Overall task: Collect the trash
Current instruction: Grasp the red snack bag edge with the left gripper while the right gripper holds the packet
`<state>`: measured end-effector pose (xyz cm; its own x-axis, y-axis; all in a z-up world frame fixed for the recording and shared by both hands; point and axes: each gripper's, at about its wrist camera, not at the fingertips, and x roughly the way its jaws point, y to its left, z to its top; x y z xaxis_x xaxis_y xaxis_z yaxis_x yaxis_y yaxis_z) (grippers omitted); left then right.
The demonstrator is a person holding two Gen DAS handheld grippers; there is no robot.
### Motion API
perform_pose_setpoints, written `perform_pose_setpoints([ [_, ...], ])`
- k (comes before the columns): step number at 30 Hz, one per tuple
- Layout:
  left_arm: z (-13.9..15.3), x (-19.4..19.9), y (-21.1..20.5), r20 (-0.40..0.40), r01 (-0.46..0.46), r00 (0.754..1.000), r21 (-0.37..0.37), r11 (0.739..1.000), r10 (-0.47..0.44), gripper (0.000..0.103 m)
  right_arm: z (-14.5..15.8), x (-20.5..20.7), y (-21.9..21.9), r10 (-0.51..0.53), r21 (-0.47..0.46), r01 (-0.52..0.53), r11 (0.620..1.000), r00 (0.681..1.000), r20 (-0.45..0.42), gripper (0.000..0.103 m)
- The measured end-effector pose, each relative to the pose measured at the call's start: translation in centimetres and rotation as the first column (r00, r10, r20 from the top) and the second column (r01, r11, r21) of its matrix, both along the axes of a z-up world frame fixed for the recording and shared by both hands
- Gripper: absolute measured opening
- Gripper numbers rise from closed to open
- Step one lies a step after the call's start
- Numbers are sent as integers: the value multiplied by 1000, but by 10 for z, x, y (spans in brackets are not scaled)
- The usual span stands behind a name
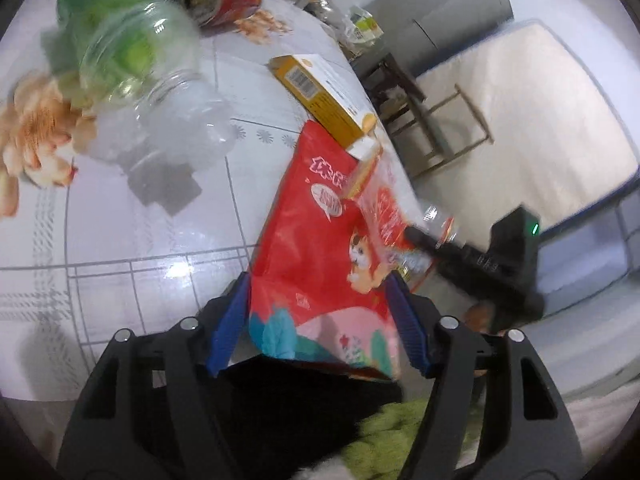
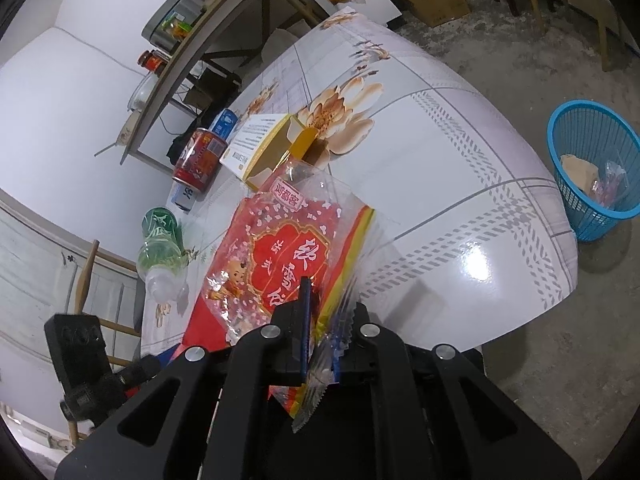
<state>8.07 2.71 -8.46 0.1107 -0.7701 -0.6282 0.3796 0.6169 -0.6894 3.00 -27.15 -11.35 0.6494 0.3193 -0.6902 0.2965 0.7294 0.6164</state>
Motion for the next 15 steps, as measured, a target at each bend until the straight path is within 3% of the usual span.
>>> perform_pose_setpoints([
  [10,-8,5,-19,-95,38,994,-74,997,-45,47,2,3,6,16,-38,-17,999,1000,-6,9],
  [15,-10,7,-30,-85,51,995,-67,996,-57,38,2,5,7,21,-42,-21,999,1000,-7,9],
])
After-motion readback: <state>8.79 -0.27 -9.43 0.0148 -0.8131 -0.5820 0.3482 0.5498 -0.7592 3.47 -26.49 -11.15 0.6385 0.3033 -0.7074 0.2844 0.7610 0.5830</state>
